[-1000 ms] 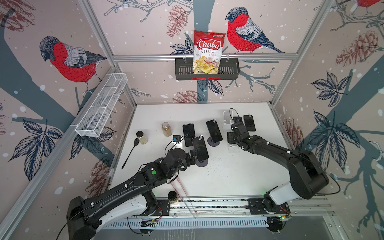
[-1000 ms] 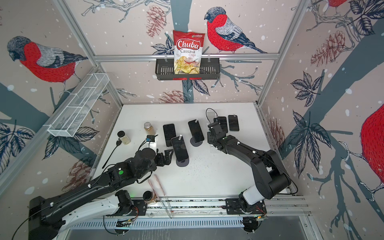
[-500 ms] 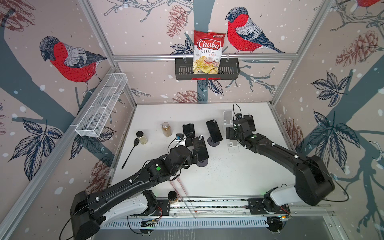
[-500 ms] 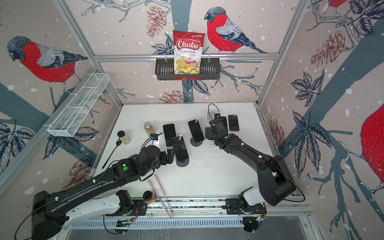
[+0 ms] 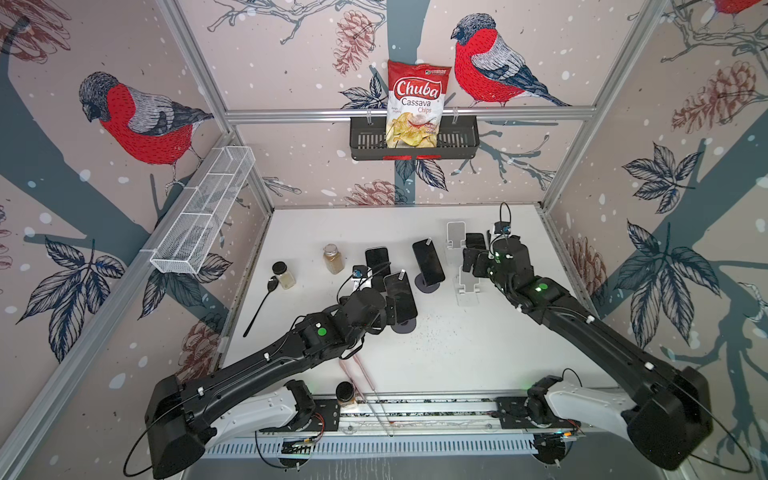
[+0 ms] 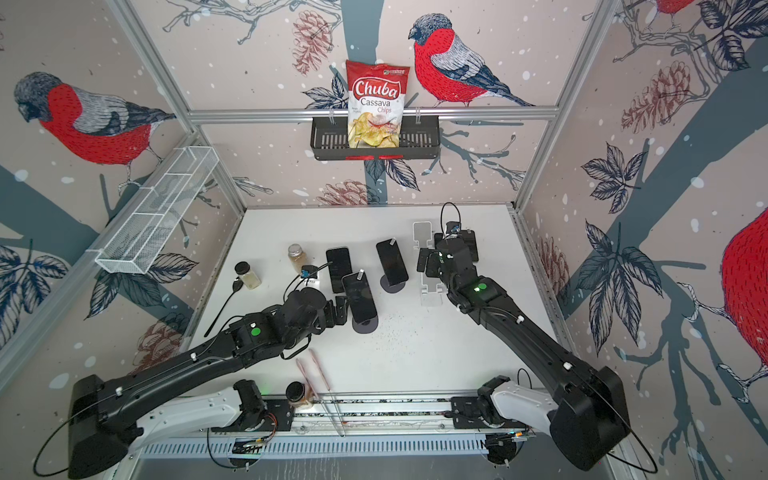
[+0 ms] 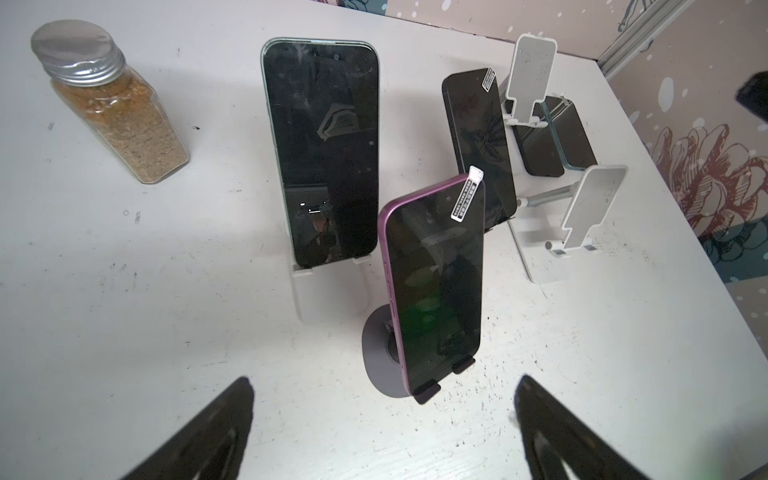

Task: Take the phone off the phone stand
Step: 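Extend the left gripper toward the purple-edged phone while the right gripper hovers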

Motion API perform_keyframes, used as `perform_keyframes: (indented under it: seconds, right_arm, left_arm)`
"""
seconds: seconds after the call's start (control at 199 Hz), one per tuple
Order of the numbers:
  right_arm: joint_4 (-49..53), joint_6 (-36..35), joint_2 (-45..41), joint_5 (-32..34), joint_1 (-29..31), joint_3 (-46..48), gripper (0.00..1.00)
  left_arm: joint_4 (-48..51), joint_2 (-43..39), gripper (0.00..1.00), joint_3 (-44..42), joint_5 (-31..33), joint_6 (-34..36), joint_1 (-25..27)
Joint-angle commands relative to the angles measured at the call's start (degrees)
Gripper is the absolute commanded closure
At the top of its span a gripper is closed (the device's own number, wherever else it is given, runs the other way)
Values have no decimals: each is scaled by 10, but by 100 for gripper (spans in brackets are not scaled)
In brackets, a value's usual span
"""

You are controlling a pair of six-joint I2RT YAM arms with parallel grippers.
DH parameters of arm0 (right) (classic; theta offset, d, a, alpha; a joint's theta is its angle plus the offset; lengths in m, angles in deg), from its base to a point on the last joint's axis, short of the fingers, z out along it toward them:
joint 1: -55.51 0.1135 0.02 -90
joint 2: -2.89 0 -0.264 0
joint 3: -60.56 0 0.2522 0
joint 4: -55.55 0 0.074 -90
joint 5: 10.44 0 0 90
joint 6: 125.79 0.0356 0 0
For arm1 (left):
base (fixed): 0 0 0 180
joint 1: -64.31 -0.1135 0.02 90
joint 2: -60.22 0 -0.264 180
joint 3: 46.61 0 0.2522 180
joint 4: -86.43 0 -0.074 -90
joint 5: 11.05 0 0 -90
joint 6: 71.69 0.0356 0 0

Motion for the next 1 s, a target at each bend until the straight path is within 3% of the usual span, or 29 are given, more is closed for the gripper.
perform_keyframes:
  seconds: [0.0,0.396,0.516,0.752,0.998]
  right_arm:
    - [0,14,-29,-17,1,13,1]
    - [15,27,-86,8,0,58,1]
    - [20,37,-86,19,1,64,1]
    - [6,50,-94,27,0,87,1]
    - [5,51,-104,35,0,105,1]
  left_arm:
    - [21,6,3,13,15,-24,1]
    - [138,81,3,101,36,-145,7]
    - [176,112,3,145,90,-192,52]
    - [185,214,3,214,130,-246,110]
    - [199,285,3,264,154,-330,125]
